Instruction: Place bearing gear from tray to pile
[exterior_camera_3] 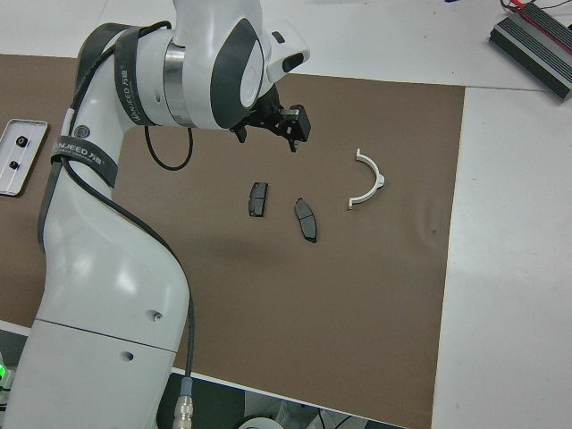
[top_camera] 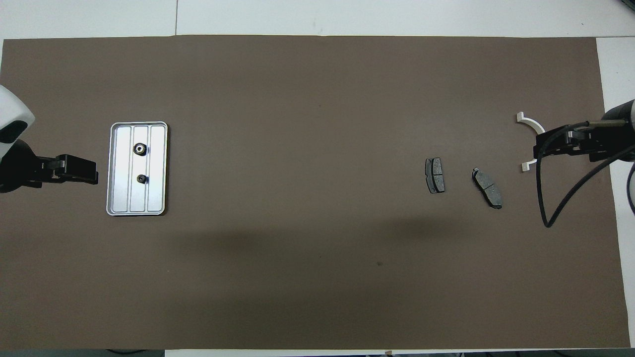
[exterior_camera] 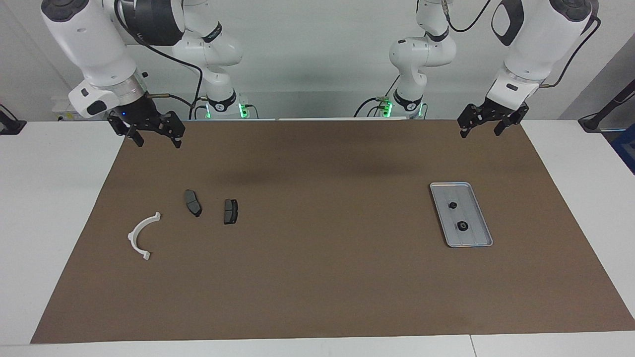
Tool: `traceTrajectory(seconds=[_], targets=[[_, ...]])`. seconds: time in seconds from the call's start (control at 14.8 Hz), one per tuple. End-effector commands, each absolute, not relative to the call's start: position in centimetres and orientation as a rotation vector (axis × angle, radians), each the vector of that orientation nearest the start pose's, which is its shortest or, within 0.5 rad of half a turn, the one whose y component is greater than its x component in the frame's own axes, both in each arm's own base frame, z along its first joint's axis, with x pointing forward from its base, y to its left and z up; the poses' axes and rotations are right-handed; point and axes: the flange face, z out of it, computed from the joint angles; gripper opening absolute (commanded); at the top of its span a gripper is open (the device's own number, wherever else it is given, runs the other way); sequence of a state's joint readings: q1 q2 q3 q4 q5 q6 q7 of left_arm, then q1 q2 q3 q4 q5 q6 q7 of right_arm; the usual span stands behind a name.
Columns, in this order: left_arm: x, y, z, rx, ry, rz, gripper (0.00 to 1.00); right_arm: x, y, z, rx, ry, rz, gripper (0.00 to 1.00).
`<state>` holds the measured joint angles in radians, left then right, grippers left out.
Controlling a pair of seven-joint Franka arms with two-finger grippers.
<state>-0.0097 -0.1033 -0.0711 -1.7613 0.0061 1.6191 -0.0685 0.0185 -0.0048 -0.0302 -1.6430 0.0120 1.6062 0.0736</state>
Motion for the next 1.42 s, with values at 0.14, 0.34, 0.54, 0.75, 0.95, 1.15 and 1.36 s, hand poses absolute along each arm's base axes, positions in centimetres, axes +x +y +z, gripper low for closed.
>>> traceTrajectory(seconds=[0.14,0.34,0.54,0.75,0.95,1.15,1.36], targets=[[51.1,-4.2,59.6,-3.129,0.023,0.076,1.0,55.0,-1.0,60.1,-3.122,0.116,0.044,1.0],[49.0,-4.1,56.7,-3.123,0.002,0.038,1.0,55.0,-0.8,60.1,-3.122,0.111,0.044,1.0],[50.2,-2.8,51.8,-3.13,-0.01,-0.017,1.0,55.1,-0.8,60.0,-3.123,0.109,0.046,1.0],[54.2,-2.6,44.1,-3.141,0.001,0.012,1.0,55.1,-0.8,60.0,-3.123,0.109,0.044,1.0],[55.8,-0.1,38.8,-3.146,-0.027,-0.065,0.99,55.1,-0.9,60.0,-3.122,0.114,0.046,1.0],[57.4,0.2,33.9,-3.153,-0.002,-0.083,0.99,55.1,-0.9,60.0,-3.12,0.102,0.044,1.0],[57.7,0.1,31.4,-3.158,-0.003,-0.066,0.98,55.0,-0.8,60.0,-3.106,0.1,0.051,1.0]])
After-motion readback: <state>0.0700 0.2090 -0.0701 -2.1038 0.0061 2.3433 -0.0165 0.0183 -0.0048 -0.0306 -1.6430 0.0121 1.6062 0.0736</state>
